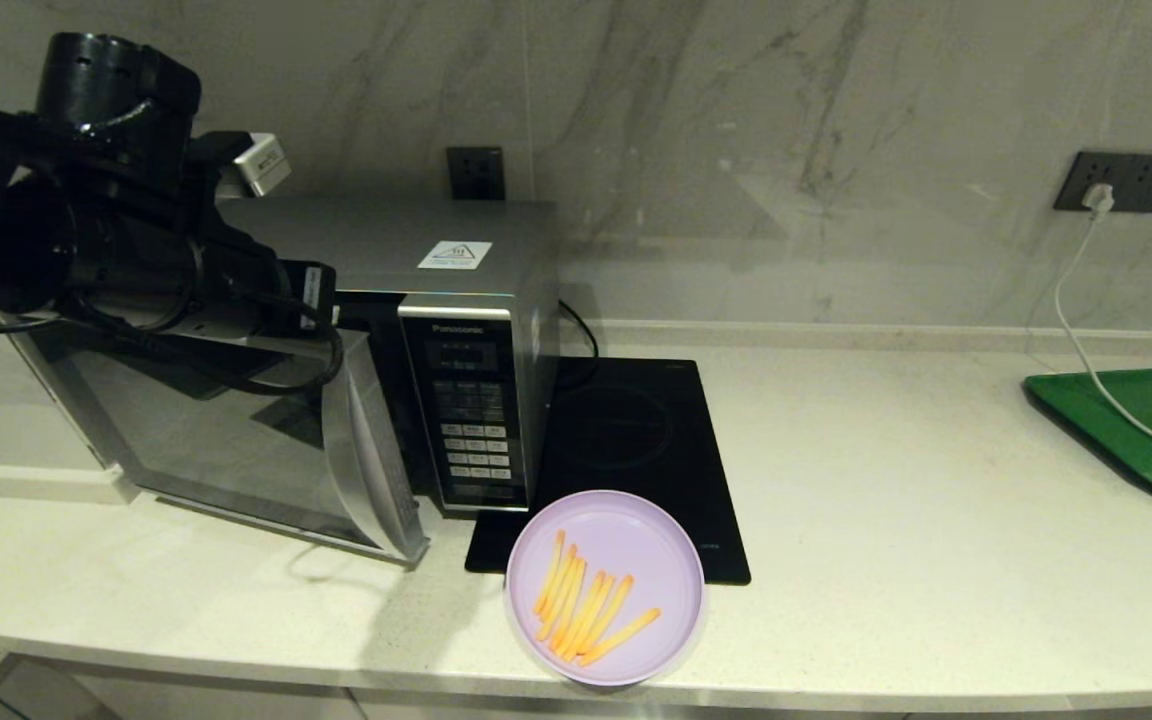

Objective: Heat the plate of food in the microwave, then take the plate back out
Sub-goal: Open the microwave oven

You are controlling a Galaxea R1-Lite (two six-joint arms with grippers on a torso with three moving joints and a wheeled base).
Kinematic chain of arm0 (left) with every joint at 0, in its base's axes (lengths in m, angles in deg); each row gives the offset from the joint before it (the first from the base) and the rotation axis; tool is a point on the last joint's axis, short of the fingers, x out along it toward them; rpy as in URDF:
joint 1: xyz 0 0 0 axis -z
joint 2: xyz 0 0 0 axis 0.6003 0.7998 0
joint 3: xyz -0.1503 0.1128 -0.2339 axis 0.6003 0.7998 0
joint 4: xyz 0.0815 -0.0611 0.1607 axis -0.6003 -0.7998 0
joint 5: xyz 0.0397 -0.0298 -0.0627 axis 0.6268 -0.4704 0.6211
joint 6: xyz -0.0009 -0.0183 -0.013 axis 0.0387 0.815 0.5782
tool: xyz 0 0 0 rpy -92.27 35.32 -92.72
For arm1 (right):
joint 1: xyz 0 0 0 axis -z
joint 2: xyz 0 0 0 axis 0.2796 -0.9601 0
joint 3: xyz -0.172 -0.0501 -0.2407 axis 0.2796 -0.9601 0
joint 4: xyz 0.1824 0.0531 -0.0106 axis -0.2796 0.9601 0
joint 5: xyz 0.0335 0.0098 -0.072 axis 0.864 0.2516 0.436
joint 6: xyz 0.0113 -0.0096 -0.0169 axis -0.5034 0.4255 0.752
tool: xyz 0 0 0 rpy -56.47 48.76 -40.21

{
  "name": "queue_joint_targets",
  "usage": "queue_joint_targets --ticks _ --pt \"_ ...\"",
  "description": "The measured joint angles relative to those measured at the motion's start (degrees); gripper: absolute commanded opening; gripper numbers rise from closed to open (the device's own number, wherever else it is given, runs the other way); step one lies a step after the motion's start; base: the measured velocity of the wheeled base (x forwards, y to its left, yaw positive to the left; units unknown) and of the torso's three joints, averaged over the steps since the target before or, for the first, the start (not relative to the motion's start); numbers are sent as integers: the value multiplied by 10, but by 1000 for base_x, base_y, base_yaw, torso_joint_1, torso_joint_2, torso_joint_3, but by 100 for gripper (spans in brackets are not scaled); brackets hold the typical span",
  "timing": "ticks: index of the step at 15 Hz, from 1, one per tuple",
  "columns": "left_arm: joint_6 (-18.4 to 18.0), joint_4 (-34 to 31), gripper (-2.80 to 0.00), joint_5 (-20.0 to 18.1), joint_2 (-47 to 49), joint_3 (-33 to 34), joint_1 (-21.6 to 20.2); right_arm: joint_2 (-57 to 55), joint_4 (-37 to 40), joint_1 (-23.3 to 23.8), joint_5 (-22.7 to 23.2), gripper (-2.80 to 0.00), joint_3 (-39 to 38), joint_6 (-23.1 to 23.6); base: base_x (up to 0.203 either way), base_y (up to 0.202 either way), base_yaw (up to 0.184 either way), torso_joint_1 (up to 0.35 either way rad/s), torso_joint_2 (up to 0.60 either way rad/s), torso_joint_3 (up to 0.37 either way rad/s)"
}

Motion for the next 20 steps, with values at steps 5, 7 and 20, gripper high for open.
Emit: queue_joint_targets --ticks 5,7,20 --pt "2 -32 -280 17 -29 20 -3 0 0 0 0 -280 0 0 0 0 0 0 0 0" --pt "3 -39 -280 28 -59 51 -8 0 0 0 0 -280 0 0 0 0 0 0 0 0" --pt "-117 -122 -280 17 -317 143 -170 0 0 0 0 -280 0 0 0 0 0 0 0 0"
